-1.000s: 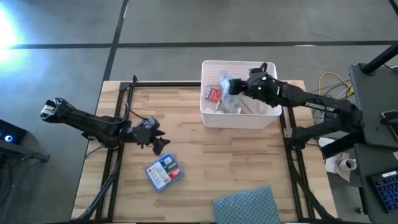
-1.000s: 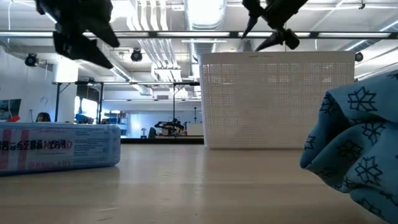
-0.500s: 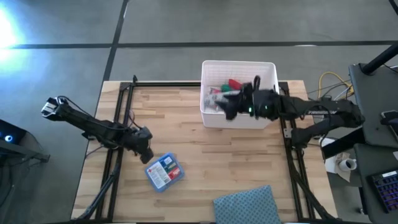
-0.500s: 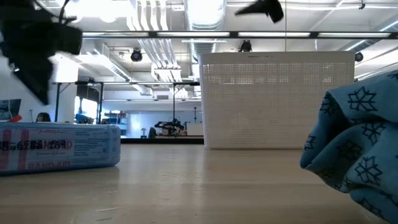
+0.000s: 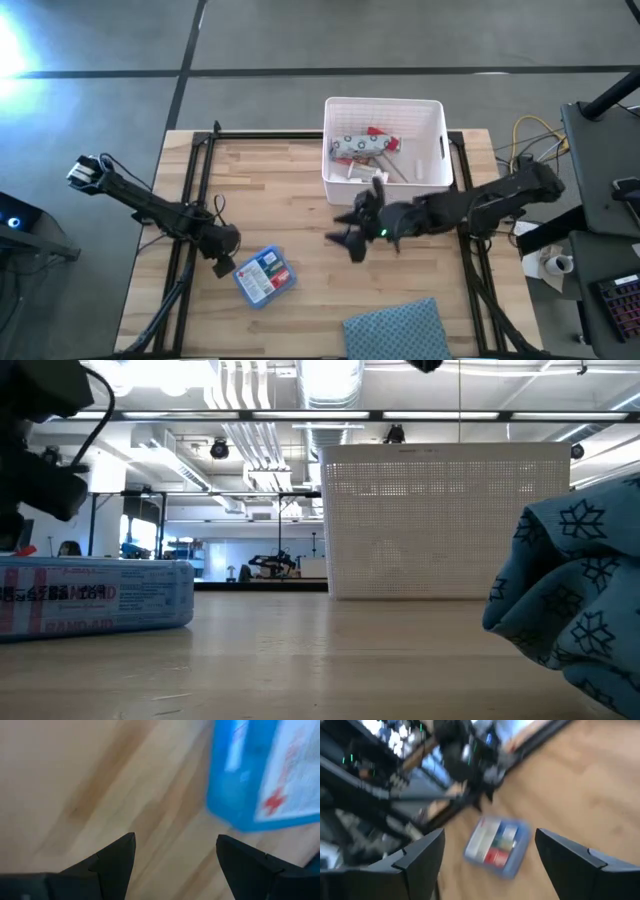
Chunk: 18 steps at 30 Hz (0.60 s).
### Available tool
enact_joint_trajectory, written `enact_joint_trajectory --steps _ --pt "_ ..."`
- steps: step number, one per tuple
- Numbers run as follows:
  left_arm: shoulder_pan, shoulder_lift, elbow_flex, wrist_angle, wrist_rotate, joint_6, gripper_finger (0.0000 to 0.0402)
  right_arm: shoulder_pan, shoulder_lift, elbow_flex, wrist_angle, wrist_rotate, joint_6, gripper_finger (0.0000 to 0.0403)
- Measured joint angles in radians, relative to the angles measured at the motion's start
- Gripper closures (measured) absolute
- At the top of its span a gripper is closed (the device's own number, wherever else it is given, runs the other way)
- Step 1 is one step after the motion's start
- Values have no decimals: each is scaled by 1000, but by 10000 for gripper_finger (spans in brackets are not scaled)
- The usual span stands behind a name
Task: Pick & place medical supplies in basket/bin
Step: Put the blue first aid kit box into the white bin
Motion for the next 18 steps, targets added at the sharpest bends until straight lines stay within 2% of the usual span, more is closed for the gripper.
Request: enact_joint_trajectory --steps 5,8,13,18 --pt "0 3 -61 224 -67 -92 144 46 114 0 2 -108 132 105" --pt "0 25 -83 373 -72 -116 144 66 188 0 1 -171 206 108" --pt "0 106 -79 486 -69 -113 144 81 297 -1 0 -269 316 113" --pt "0 224 -79 654 -40 -109 144 85 389 -1 2 -287 386 113"
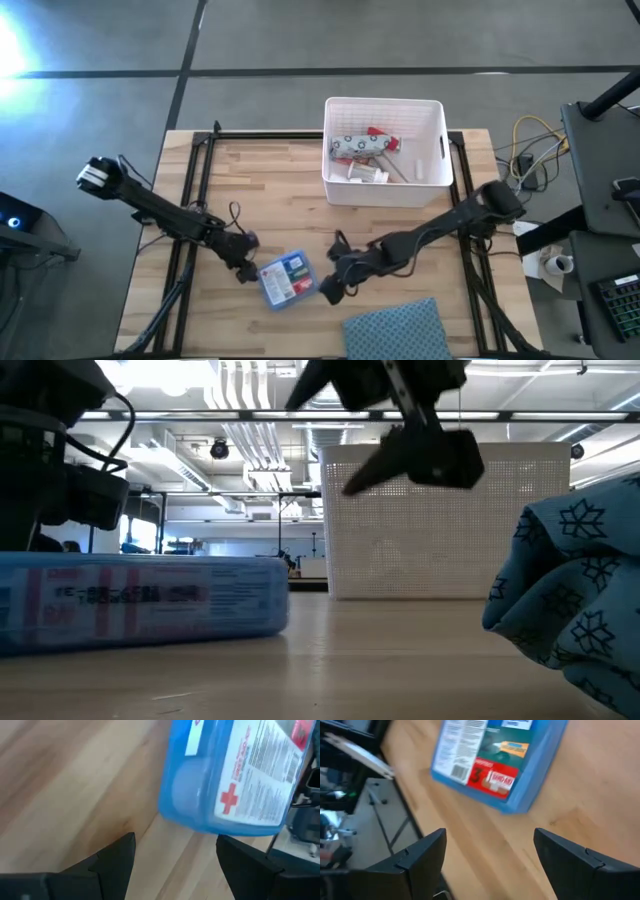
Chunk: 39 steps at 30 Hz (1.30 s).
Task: Pick & place medical supplies in basket/bin
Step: Put the blue first aid kit box into the white bin
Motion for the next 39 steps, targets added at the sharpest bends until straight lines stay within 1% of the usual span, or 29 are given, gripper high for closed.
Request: enact_joint_trajectory --steps 5,8,11,14,20,24,28,29,32,35,39 --pt "0 128 7 110 20 0 144 0 69 0 26 -1 71 115" --pt "0 186 27 120 23 0 144 0 104 0 34 -1 142 115" --pt "0 211 51 113 28 22 144 0 126 0 35 -13 228 115" --pt "0 200 68 72 29 34 144 8 133 0 51 -30 264 115" --pt "0 130 69 23 8 82 145 18 133 0 121 -39 243 117" --pt "0 83 67 -9 -96 85 144 -13 149 1 133 -43 262 117" --pt "0 71 65 -6 -195 84 144 -37 179 0 150 -48 255 117" --pt "0 73 66 0 -204 84 144 -44 185 0 154 -48 255 117" --pt "0 74 67 27 -208 82 144 -65 189 0 154 8 246 117" --pt "-3 74 67 50 -200 82 144 -78 185 0 158 117 242 117" --pt "-6 74 67 94 -194 81 144 -90 175 0 158 218 239 117"
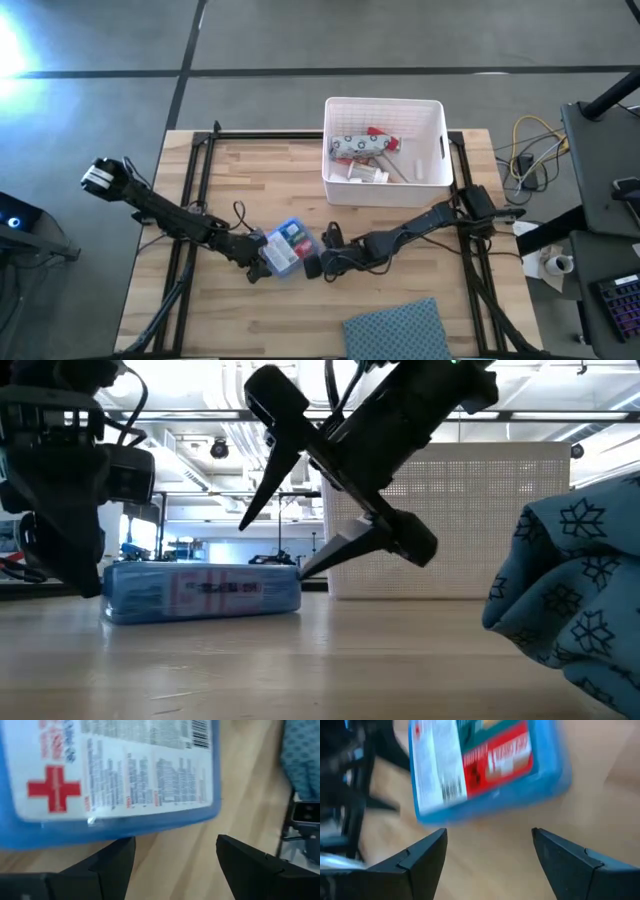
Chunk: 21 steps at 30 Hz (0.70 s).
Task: Pick & place medical supplies in basket/bin
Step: Put the blue first aid kit box into the white bin
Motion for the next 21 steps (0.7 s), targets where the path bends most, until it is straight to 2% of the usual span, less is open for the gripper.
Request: enact_joint_trajectory --steps 4,9,12,16,19,21 --pt "0 -1 0 23 38 0 144 -7 -7 0 -5 103 19 117" --pt "-18 -6 1 -115 148 -3 144 -1 -14 3 -7 96 0 117" --pt "-52 -15 6 -216 171 -8 144 4 -14 3 -9 94 -11 117" --pt "-77 -40 7 -300 130 -20 144 12 -14 3 -9 91 -11 117" --pt "-77 -75 4 -337 37 -57 144 14 -14 3 -9 56 -10 117" --pt "-68 -103 0 -361 -50 -95 144 13 -14 3 -10 -13 5 117"
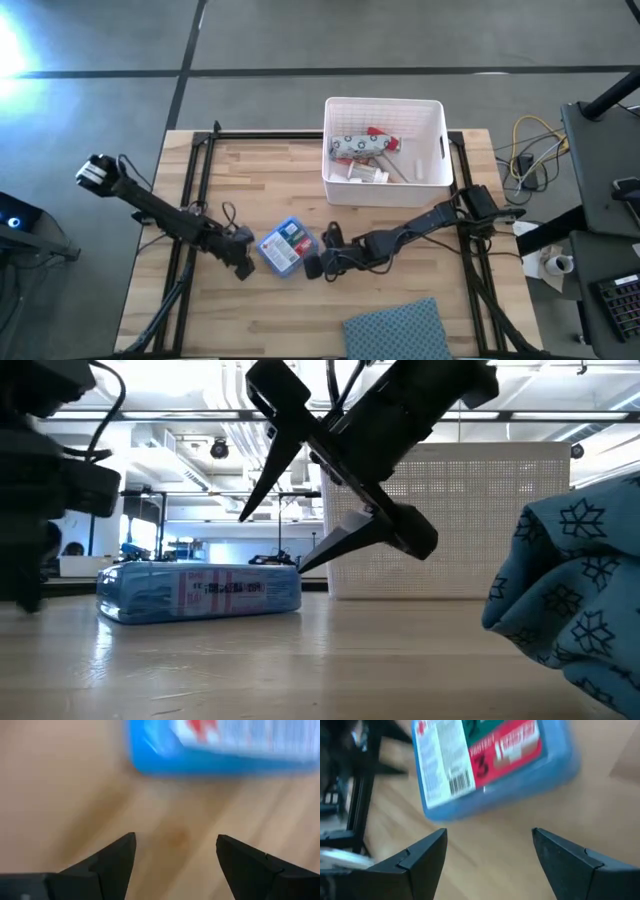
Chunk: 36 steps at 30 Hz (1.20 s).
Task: Pick & place medical supplies in basket/bin
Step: Put the blue first aid kit box into the white bin
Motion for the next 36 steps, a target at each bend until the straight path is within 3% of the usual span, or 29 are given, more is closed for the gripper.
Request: enact_joint_trajectory --steps 3,9,16,20,25,30,36 --pt "1 -61 0 -66 -61 -56 144 10 0 0 -1 -63 24 117" --pt "1 -237 -1 -111 -159 -91 144 36 2 0 -4 -73 63 117" --pt "9 -371 0 -191 -546 -170 146 38 3 0 8 -69 89 117" --pt "54 -348 -3 -160 -528 -142 174 36 3 0 9 -67 102 117" --pt "73 -272 -4 -137 -525 -140 249 30 3 0 9 -48 105 117" --pt "77 -178 -4 -6 -524 -110 309 12 4 0 9 -48 130 117" --pt "77 -41 -4 57 -522 -43 339 -7 4 0 9 -47 145 117"
